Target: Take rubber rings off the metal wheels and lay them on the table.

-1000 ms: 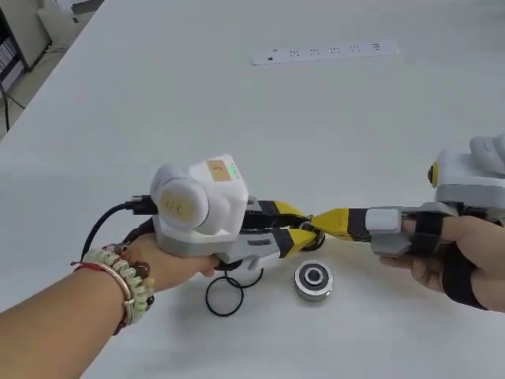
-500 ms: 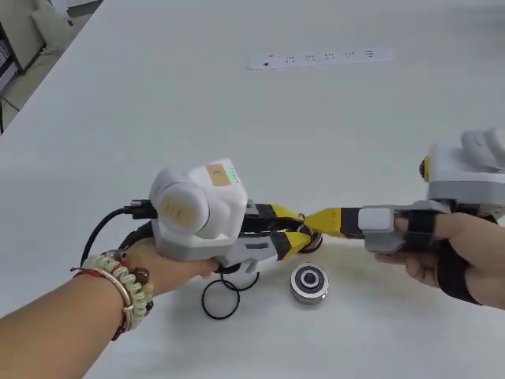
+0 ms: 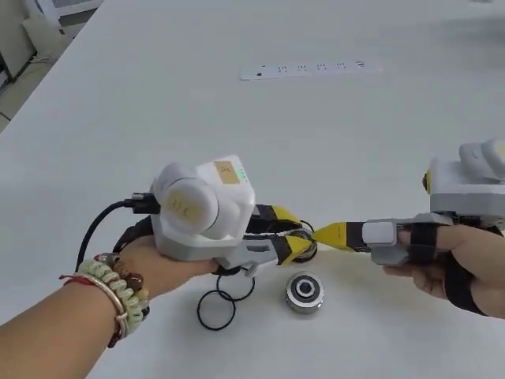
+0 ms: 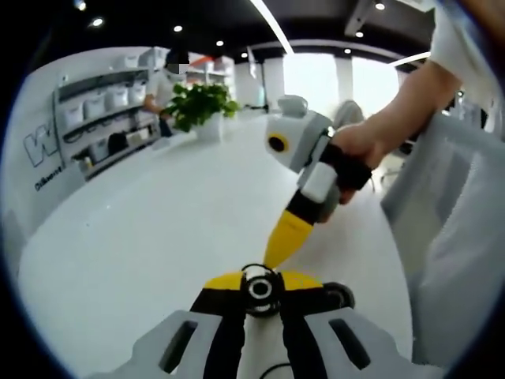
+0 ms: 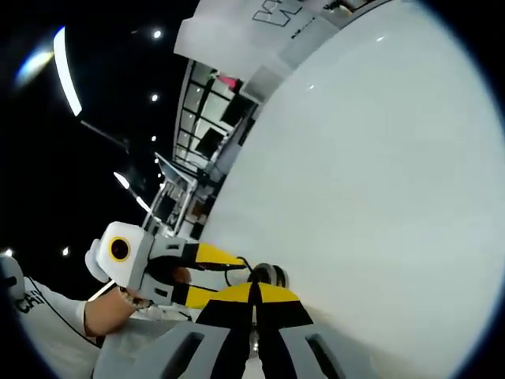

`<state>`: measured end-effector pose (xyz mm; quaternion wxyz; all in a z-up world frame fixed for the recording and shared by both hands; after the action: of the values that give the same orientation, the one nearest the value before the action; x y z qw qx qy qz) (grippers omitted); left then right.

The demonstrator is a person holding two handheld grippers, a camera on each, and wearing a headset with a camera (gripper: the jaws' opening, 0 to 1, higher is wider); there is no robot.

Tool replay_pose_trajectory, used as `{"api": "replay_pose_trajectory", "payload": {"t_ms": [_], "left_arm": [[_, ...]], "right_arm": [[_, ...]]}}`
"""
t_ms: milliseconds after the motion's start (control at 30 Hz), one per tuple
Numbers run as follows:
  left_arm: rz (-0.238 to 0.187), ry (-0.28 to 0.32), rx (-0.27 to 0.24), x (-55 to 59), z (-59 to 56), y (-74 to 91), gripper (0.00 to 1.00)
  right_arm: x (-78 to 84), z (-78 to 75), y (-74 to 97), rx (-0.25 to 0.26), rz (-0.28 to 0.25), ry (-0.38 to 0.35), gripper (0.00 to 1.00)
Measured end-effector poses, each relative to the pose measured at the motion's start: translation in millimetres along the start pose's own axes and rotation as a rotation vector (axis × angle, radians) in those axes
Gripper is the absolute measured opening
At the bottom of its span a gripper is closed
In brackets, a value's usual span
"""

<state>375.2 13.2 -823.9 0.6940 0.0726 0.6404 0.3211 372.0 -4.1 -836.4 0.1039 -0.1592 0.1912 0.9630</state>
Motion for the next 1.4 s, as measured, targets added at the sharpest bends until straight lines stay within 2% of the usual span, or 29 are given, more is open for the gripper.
{"api": "replay_pose_trajectory", "payload": {"t_ms": [200,367,567,867,933,1067,1167,1267,1400], "left_arm": [[-0.023,0.021,-0.007,-12.8,4.9,7.8,0.33],[-0.033,0.023,0.009,-22.5,5.9,19.5,0.38],[-0.035,0.009,0.022,-34.4,0.7,45.6,0.48],[-0.061,-0.017,0.003,-47.0,-6.4,88.1,0.58],[-0.061,-0.029,-0.009,-48.5,-6.9,98.3,0.6],[-0.084,0.012,-0.039,-53.0,-4.1,120.4,0.64],[-0.105,0.012,-0.08,-56.1,-0.8,135.9,0.68],[-0.101,0.01,-0.113,-52.9,1.4,150.0,0.71],[-0.104,0.005,-0.125,-45.9,-1.8,166.7,0.77]], "right_arm": [[0.7,-2.3,6.3,0.024,0.005,0.02,0.0],[1.1,-0.9,14.5,0.042,0.011,0.048,0.0],[0.2,7.3,22.6,0.042,0.001,0.074,0.0],[6.4,18.1,33.2,0.056,0.005,0.131,0.0],[8.3,20.9,35.3,0.06,0.011,0.148,0.0],[11.9,27.3,39.9,0.062,0.02,0.176,0.0],[13.1,31.9,43.4,0.058,0.02,0.183,0.0],[12.4,37.1,47.5,0.052,0.013,0.197,0.0],[10.1,44.4,53.7,0.042,-0.002,0.209,0.0]]}}
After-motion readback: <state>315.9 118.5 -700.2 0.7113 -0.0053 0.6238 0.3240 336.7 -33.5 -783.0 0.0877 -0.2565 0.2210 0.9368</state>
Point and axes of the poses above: the centre of the closed fingertips' face, and the gripper's own axes: y roughly backward along the fingers, z roughly to its left, x roughly out of its underside, the point moved 1 cm from there along y, roughly backward along the fingers, and after that the axes turned 7 degrees about -y, right-handed, at the moved point
